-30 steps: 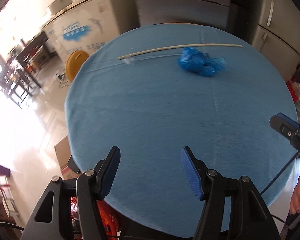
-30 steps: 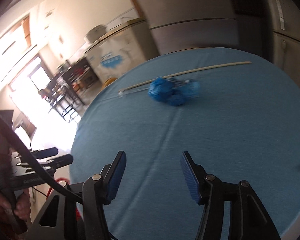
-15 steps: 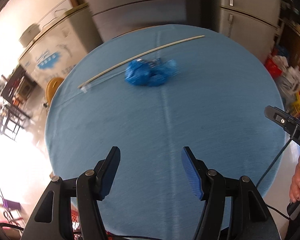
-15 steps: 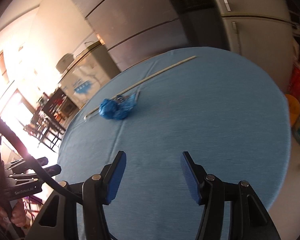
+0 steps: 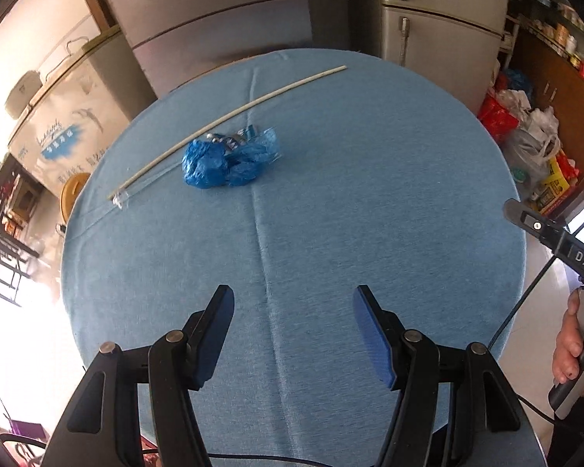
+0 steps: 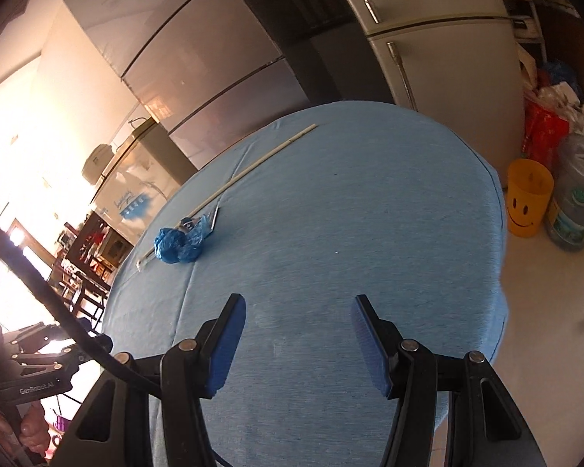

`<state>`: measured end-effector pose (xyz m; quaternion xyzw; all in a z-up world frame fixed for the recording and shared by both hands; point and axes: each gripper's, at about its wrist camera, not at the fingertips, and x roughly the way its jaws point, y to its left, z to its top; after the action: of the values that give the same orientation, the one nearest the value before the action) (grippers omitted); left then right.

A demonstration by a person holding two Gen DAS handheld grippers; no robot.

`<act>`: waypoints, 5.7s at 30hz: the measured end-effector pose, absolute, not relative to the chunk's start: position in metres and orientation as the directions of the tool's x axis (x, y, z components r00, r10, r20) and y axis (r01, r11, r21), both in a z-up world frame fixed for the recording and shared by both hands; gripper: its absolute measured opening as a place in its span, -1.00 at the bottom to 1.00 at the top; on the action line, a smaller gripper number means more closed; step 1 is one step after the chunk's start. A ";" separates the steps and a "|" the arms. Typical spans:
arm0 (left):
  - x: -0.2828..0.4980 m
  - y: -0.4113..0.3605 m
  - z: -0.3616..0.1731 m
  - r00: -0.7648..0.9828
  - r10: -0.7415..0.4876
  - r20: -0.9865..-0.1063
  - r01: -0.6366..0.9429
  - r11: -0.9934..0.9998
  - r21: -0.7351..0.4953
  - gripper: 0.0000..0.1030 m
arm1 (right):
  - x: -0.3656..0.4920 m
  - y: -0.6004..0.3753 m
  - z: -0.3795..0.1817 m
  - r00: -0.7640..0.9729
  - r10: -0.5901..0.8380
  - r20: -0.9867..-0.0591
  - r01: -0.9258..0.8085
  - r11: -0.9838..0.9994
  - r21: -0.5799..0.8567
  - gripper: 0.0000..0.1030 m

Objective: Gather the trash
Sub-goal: 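Move both tools back over the table toward the blue bag, then grasp the blue plastic bag with the left tool and lift it, then grasp the blue-and-white milk carton with the right tool while the left tool holds the blue bag, then lift the milk carton off the table with the right tool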

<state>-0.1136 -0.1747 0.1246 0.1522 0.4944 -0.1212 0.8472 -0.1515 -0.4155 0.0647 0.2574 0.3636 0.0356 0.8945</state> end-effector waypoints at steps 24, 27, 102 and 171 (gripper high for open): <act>0.047 -0.089 0.098 0.514 -0.044 -0.857 0.196 0.978 0.067 0.25 | -0.052 -0.355 0.052 0.628 0.360 -0.690 0.024 0.877 0.480 0.17; 0.082 -0.088 0.087 0.487 -0.145 -0.861 0.203 0.978 -0.050 0.26 | -0.049 -0.347 0.048 0.612 0.361 -0.704 0.022 0.882 0.471 0.17; -0.047 0.025 0.068 0.449 -0.156 -0.880 0.083 0.988 -0.132 0.04 | 0.027 -0.191 0.035 0.423 0.449 -0.787 -0.306 0.888 0.343 -0.41; -0.042 0.039 0.063 0.429 -0.219 -0.877 0.080 0.976 -0.205 0.06 | 0.050 -0.209 0.002 0.547 0.335 -0.767 -0.047 0.927 0.371 -0.28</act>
<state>-0.0415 0.0391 0.0631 -0.0662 0.5271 -0.0886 0.8425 0.0502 -0.2089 0.0024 0.1553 0.4627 0.1103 0.8658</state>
